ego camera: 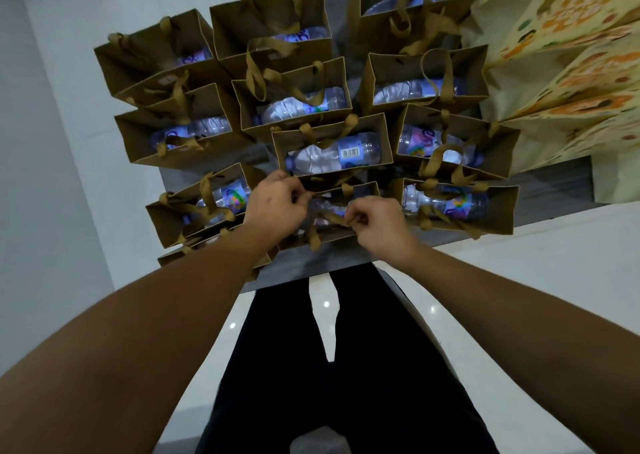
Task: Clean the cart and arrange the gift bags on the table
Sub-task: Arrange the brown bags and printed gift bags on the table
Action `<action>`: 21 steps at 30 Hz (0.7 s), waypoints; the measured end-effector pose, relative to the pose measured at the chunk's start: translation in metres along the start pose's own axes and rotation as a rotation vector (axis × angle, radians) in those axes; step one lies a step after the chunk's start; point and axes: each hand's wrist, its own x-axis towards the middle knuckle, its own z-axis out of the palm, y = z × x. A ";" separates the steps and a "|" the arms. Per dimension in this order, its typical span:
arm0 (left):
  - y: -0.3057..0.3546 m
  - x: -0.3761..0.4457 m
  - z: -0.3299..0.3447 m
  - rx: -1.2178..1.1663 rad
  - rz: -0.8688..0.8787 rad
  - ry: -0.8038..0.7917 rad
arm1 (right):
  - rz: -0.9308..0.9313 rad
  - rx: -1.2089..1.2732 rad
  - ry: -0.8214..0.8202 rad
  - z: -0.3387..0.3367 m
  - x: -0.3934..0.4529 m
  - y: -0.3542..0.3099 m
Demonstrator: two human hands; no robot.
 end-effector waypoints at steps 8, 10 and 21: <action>-0.001 0.005 -0.001 0.020 -0.020 -0.016 | -0.087 -0.428 0.068 0.001 0.008 0.001; -0.003 0.005 0.001 0.035 -0.021 -0.018 | -0.170 -0.642 0.058 -0.001 0.015 0.001; -0.004 0.011 -0.016 -0.023 -0.018 0.043 | -0.511 -0.454 0.114 -0.006 0.039 -0.011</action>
